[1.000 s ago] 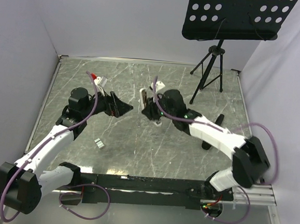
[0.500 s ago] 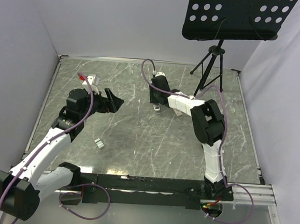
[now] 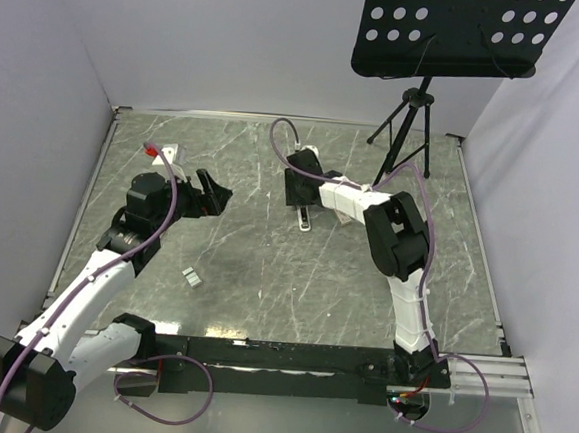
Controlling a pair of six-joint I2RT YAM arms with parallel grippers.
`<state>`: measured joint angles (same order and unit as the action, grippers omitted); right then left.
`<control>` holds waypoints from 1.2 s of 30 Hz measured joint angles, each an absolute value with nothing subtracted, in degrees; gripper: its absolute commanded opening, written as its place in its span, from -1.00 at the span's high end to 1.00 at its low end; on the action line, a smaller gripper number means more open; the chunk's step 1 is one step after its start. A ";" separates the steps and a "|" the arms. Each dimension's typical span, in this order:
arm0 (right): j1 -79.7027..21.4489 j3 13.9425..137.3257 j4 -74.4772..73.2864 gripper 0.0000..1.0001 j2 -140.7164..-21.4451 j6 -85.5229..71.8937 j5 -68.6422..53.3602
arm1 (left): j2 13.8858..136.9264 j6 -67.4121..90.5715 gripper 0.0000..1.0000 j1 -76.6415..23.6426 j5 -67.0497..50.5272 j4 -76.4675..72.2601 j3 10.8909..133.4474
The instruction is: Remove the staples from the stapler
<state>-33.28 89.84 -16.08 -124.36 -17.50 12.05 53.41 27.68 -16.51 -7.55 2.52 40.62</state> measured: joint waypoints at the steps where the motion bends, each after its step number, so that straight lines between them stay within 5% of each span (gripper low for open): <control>1: -33.47 89.84 -16.03 -0.25 -124.36 -17.50 12.29 | 53.41 27.70 -0.93 -16.51 -7.46 2.52 40.62; 6: -34.13 89.52 -16.16 -0.26 -124.20 -17.12 13.06 | 53.41 27.88 -0.93 -16.51 -5.54 2.79 40.62; 18: -34.24 82.32 -18.92 -0.82 -113.06 -16.84 7.64 | 60.16 42.94 -0.99 -11.33 13.28 16.47 45.10; 26: -34.26 74.85 -18.44 -0.90 -96.77 -15.07 5.26 | 64.86 63.68 -0.90 6.13 18.76 32.25 46.33; 36: -34.41 65.21 -15.90 -0.93 -85.67 -15.16 -1.87 | 66.81 86.87 -0.99 8.93 20.73 39.46 44.16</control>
